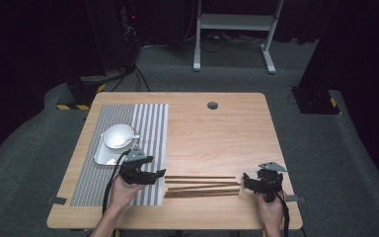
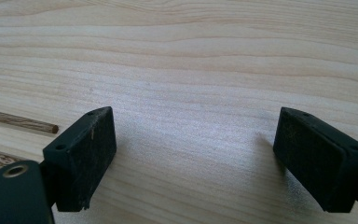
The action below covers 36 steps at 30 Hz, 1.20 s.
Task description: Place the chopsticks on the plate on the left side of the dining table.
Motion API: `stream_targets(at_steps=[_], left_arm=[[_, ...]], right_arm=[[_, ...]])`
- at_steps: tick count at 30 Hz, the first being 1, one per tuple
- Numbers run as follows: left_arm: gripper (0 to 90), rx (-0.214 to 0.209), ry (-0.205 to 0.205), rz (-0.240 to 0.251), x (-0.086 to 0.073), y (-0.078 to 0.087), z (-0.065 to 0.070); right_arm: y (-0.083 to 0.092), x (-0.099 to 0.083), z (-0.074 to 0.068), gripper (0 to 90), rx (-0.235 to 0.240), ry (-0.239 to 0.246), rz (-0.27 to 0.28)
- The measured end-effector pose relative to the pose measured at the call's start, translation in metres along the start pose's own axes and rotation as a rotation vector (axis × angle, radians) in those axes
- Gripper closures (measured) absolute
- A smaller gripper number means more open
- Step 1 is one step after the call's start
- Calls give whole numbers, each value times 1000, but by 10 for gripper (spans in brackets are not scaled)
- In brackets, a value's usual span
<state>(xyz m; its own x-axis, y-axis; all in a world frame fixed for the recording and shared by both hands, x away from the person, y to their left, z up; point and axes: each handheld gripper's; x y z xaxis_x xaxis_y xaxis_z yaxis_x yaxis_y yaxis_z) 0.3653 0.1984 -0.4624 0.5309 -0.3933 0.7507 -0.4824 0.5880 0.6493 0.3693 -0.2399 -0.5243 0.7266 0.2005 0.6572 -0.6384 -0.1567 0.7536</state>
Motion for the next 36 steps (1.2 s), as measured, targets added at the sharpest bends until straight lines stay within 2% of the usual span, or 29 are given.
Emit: stream_targets(at_steps=[5, 6, 13, 19, 23, 24, 36], left_arm=[[254, -15, -21, 12, 7, -1, 1], [254, -10, -42, 1, 11, -4, 2], [256, -32, -56, 5, 22, -9, 2], [258, -39, -78, 5, 29, -14, 2], [261, -58, -102, 3, 32, -20, 4], [264, -64, -114, 4, 34, -23, 5], [354, -94, -145, -7, 38, -35, 11]], right_arm=[[0, 0, 0, 126, 0, 0, 0], [0, 0, 0, 126, 0, 0, 0], [0, 0, 0, 126, 2, 1, 0], [0, 0, 0, 126, 2, 3, 0], [0, 0, 0, 126, 3, 2, 0], [0, 0, 0, 126, 3, 1, -1], [0, 0, 0, 126, 5, 5, 0]])
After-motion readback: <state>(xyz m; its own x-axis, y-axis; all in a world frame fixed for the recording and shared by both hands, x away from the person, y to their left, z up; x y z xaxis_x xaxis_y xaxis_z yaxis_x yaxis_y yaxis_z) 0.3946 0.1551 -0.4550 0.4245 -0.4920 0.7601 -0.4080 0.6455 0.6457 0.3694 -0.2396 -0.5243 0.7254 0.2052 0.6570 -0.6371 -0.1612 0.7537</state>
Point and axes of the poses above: each handheld gripper's, and its own axes: y roughly backward along the jaws, x roughly out of its top, z roughly to its right, and after that the axes turned 4 degrees about -z, right-handed
